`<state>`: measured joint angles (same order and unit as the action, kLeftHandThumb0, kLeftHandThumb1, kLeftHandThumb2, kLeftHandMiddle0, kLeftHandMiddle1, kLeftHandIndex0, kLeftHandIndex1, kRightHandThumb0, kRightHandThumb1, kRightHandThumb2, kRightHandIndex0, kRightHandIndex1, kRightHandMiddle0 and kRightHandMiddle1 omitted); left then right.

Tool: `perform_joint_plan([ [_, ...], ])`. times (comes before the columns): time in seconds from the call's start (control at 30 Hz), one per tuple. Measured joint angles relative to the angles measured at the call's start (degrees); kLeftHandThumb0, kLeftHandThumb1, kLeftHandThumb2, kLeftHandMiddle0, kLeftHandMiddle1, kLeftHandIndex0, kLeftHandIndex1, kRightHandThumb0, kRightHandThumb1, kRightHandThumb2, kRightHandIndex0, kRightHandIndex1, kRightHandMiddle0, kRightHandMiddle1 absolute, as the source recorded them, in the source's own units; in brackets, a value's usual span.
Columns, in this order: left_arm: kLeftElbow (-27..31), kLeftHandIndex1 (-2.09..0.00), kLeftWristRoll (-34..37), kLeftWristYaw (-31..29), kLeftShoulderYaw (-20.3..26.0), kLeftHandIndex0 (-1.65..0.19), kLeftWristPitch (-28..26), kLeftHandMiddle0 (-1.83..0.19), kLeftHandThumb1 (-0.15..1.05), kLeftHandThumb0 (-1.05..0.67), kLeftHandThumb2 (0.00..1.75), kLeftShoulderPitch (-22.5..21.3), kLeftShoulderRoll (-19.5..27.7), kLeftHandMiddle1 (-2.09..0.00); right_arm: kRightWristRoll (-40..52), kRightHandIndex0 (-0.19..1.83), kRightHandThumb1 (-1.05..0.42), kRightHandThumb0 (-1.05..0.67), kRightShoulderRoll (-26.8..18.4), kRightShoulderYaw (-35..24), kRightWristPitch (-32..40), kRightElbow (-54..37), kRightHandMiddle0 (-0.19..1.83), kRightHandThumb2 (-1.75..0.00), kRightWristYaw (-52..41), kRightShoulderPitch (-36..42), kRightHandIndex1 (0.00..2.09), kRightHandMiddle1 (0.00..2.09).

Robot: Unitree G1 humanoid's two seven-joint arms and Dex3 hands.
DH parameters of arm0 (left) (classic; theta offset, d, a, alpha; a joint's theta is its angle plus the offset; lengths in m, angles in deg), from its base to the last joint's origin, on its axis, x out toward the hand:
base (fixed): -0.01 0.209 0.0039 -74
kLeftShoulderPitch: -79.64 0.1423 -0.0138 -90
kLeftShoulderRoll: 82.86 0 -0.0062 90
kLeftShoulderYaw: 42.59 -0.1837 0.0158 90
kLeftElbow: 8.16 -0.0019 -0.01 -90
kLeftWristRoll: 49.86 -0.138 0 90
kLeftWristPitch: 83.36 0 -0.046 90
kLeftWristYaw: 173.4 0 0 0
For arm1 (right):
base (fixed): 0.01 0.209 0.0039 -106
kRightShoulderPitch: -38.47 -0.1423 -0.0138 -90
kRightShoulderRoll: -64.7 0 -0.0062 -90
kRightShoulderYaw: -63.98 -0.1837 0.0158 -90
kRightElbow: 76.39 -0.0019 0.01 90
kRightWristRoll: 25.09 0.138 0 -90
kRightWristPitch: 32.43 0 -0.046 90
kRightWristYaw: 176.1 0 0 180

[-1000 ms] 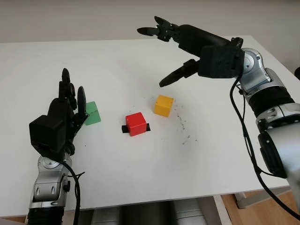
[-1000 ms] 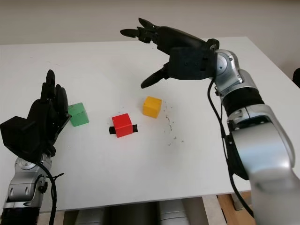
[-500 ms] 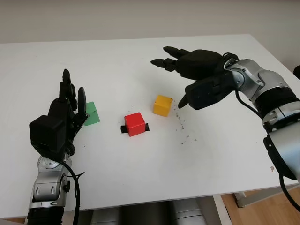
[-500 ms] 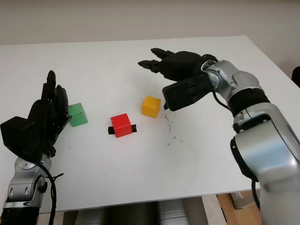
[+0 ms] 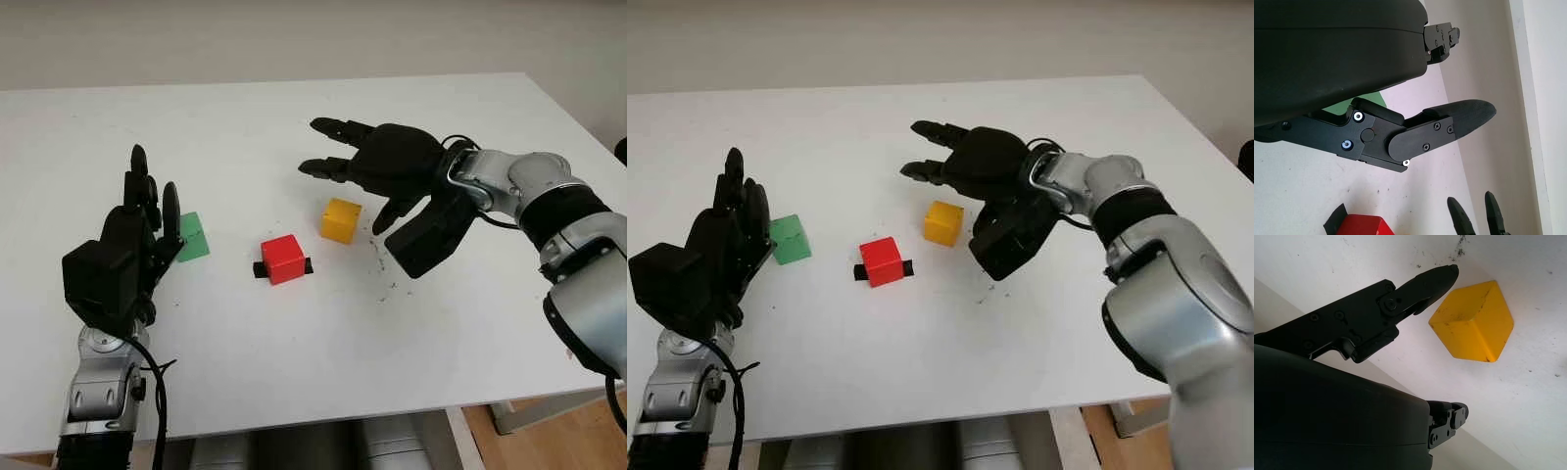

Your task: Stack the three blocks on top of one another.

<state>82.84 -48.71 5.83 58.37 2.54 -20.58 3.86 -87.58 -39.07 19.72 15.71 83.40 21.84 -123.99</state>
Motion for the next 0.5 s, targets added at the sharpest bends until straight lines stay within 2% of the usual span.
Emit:
perform_joint_plan([
  [0.2, 0.0, -0.06, -0.03, 0.06, 0.0, 0.15, 0.3, 0.13, 1.05, -0.73, 0.72, 0.0, 0.0, -0.06, -1.54, -0.14, -0.85, -0.55, 1.3, 2.34, 0.12, 2.17, 0.32, -0.06, 4.36, 0.01, 0.05, 0.16],
  [0.5, 0.01, -0.05, -0.08, 0.07, 0.01, 0.16, 0.26, 0.13, 1.05, -0.73, 0.72, 0.0, 0.0, -0.05, -2.59, -0.12, -0.88, -0.51, 2.87, 4.54, 1.99, 3.83, 0.43, -0.06, 5.41, 0.02, 0.05, 0.17],
])
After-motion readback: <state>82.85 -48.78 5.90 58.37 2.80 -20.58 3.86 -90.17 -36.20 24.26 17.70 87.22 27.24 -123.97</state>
